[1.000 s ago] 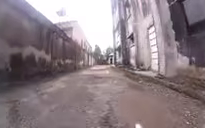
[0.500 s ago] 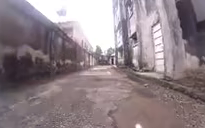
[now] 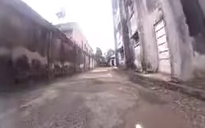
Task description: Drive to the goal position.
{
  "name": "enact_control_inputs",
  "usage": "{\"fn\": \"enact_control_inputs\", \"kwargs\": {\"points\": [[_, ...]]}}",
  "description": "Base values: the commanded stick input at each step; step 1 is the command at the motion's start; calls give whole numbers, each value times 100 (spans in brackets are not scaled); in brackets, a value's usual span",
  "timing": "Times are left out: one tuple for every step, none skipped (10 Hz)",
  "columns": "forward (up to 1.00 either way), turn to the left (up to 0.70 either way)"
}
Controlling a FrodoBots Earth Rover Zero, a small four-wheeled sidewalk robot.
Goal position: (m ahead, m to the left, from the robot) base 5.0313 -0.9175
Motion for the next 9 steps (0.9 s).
{"fn": "enact_control_inputs", "kwargs": {"points": [[70, 0], [70, 0], [70, 0], [70, 0], [70, 0], [70, 0], [70, 0], [70, 0], [70, 0]]}}
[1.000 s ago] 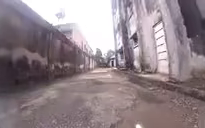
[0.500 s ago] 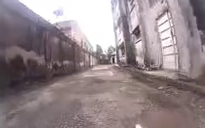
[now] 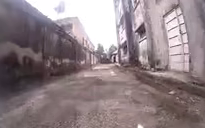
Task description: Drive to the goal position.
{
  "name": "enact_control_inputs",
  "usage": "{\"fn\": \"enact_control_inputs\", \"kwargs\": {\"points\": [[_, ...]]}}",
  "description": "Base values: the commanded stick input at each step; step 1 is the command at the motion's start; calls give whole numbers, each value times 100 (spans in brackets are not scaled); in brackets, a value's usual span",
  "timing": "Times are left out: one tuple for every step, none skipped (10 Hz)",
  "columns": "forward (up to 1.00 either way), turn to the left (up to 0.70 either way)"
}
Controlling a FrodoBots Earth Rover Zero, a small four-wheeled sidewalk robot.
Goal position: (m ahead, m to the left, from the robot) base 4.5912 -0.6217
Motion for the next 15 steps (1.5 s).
{"fn": "enact_control_inputs", "kwargs": {"points": [[70, 0], [70, 0], [70, 0], [70, 0], [70, 0], [70, 0], [70, 0], [70, 0], [70, 0], [70, 0], [70, 0], [70, 0], [70, 0], [70, 0], [70, 0]]}}
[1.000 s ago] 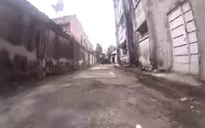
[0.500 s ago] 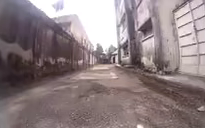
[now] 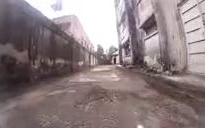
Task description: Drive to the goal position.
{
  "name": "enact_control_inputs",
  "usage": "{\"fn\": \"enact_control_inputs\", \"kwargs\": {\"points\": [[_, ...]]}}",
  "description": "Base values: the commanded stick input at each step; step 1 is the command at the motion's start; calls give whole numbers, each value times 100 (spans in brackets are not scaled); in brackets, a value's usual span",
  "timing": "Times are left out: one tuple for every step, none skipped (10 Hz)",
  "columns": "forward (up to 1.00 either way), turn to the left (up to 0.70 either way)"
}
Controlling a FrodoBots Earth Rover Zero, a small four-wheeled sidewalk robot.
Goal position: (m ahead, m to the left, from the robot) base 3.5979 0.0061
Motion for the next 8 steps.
{"fn": "enact_control_inputs", "kwargs": {"points": [[70, 0], [70, 0], [70, 0], [70, 0], [70, 0], [70, 0], [70, 0], [70, 0]]}}
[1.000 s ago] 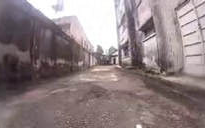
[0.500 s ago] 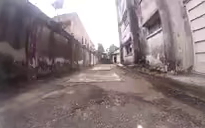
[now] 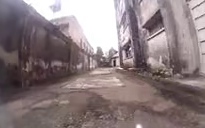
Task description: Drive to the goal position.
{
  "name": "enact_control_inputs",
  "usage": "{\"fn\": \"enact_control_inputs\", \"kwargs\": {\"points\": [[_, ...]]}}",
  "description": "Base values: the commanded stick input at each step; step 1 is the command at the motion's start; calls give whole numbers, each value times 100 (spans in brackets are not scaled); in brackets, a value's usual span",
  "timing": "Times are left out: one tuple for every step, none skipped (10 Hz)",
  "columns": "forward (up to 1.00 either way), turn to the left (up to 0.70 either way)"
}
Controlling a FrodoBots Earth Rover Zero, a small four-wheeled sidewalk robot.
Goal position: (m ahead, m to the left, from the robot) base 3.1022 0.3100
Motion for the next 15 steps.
{"fn": "enact_control_inputs", "kwargs": {"points": [[70, 0], [70, 0], [70, 0], [70, 0], [70, 0], [70, 0], [70, 0], [70, 0], [70, 0], [70, 0], [70, 0], [70, 0], [70, 0], [70, 0], [70, 0]]}}
